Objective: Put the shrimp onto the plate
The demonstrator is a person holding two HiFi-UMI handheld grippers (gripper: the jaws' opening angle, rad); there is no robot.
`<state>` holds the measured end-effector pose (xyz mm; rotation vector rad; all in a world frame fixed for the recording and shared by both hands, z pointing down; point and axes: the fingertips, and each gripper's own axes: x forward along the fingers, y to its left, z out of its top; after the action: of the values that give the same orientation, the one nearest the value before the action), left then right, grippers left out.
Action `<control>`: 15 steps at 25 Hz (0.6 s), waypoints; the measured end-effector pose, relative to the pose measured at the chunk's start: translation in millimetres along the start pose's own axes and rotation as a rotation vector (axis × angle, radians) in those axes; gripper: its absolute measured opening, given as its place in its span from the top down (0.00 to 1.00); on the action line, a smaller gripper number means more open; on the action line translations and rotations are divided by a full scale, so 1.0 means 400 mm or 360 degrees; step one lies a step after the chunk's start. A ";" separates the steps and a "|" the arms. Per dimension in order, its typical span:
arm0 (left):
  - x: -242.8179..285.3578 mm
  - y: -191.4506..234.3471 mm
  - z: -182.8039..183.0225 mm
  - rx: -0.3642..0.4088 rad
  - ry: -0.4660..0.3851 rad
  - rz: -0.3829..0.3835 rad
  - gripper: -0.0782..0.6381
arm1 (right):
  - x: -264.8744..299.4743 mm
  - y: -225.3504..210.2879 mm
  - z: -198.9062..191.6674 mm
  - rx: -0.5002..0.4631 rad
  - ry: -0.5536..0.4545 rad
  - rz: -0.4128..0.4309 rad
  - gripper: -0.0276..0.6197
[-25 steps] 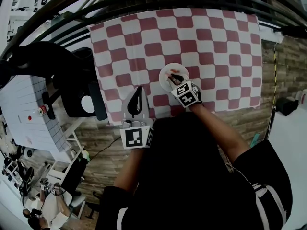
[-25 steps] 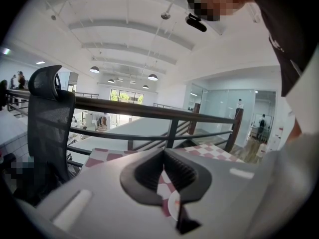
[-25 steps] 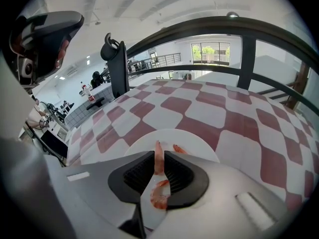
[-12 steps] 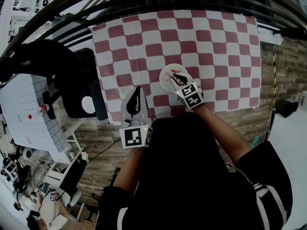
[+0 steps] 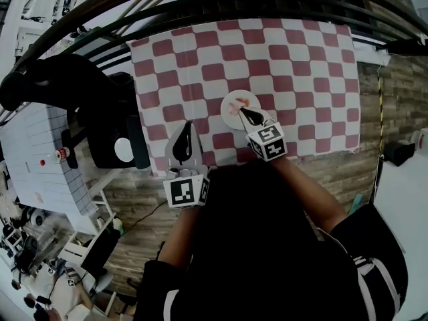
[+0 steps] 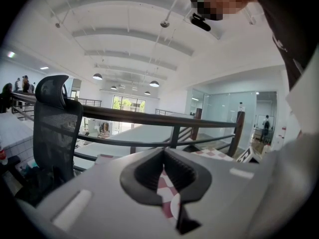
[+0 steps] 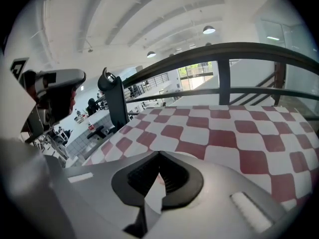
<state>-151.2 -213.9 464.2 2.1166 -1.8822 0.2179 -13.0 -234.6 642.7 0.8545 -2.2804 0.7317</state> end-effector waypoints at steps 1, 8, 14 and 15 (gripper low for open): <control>-0.007 -0.003 0.001 0.0001 -0.0005 -0.0002 0.88 | -0.011 0.003 0.006 0.0032 -0.0022 0.0001 0.96; -0.070 -0.042 -0.003 -0.0005 -0.0037 -0.0032 0.88 | -0.102 0.061 0.048 -0.0032 -0.0163 0.0045 0.96; -0.158 -0.087 -0.006 0.0044 -0.0093 -0.0094 0.88 | -0.223 0.122 0.096 -0.0035 -0.0393 -0.0013 0.96; -0.178 -0.096 -0.003 0.0062 -0.0107 -0.0104 0.88 | -0.247 0.136 0.105 -0.0025 -0.0437 -0.0024 0.96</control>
<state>-122.3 -142.9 438.6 2.2340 -1.8565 0.1726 -4.6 -189.1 531.6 1.0172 -2.5127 0.6202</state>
